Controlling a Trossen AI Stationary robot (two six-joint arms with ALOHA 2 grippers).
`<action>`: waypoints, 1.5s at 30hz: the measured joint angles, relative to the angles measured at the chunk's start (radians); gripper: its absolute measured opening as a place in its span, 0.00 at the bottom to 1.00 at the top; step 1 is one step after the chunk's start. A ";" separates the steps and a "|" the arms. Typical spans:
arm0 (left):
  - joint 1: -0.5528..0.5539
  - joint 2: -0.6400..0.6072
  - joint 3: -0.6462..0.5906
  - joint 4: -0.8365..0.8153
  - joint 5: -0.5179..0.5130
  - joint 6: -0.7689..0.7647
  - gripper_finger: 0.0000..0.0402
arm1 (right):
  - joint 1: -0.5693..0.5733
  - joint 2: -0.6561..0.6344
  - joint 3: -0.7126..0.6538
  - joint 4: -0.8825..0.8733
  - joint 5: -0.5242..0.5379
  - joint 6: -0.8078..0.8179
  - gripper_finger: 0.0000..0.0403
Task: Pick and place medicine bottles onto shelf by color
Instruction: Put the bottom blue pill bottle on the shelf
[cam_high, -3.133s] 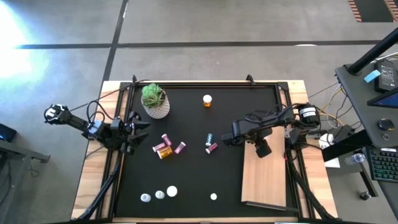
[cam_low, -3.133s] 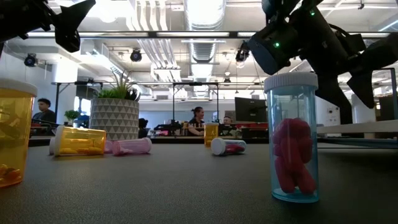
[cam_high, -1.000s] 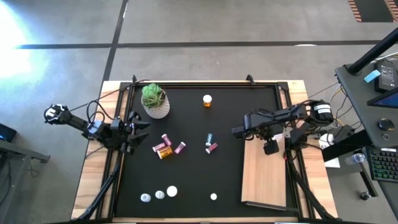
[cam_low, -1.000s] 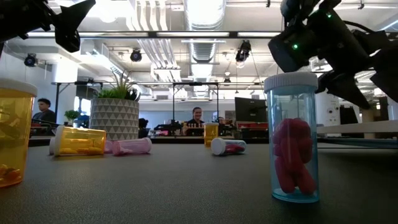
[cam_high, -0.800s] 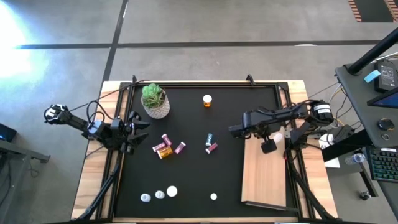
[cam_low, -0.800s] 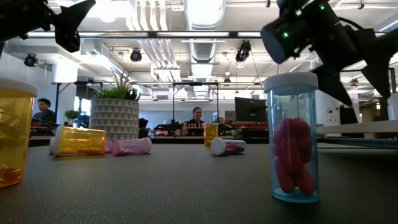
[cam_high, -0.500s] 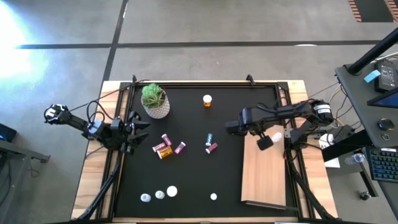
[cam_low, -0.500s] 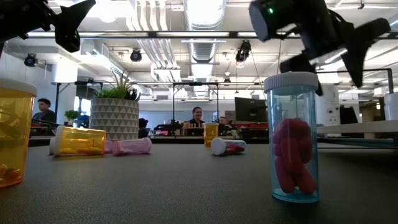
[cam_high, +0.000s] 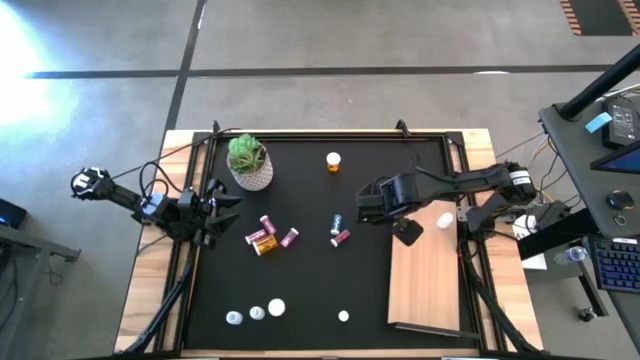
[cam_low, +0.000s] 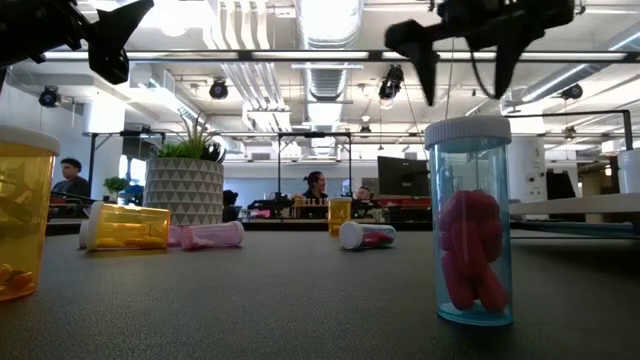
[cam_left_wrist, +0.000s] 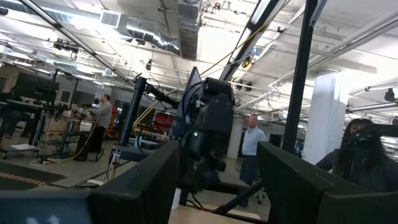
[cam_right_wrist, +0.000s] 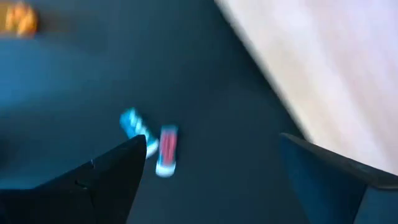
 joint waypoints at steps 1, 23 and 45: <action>0.000 0.000 0.000 0.000 0.000 0.000 0.50 | 0.006 0.006 -0.002 0.024 0.000 -0.004 0.87; 0.000 0.000 0.000 0.000 0.000 0.000 0.50 | 0.054 0.307 0.214 0.060 -0.001 -0.501 0.87; 0.000 0.000 0.000 0.000 0.000 0.000 0.50 | 0.139 0.311 0.225 0.213 -0.008 -0.693 0.84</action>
